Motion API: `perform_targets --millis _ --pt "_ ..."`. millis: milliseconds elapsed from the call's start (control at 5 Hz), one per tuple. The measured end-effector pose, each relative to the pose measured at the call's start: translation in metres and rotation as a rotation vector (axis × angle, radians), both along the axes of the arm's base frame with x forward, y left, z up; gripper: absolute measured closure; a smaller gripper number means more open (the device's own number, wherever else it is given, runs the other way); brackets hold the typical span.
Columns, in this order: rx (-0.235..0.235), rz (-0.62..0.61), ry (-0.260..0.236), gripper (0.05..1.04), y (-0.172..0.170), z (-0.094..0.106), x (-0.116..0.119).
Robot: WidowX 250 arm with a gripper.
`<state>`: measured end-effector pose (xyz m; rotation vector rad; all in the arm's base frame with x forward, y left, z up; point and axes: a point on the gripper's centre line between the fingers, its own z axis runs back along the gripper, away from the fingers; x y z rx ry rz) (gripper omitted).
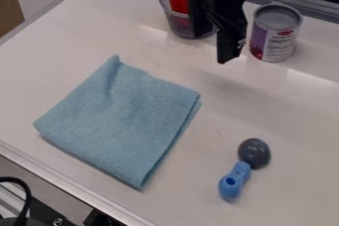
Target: Move the red pepper to the middle of the table
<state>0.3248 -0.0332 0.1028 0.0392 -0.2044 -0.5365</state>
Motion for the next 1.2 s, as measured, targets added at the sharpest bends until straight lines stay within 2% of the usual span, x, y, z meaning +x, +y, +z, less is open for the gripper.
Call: perform_targets --millis 200,400,800,1000,1200 --pt "0.002 0.006 0.031 0.085 0.0 -0.01 -0.003" --pt "0.005 0.105 -0.023 0.085 0.018 -0.008 0.007" --pt "-0.035 0.321 -0.169 0.085 0.062 0.023 0.039" --pt "-0.066 0.485 -0.196 0.085 0.086 0.033 0.063" --pt "-0.1 0.607 -0.244 0.085 0.098 0.031 0.079"
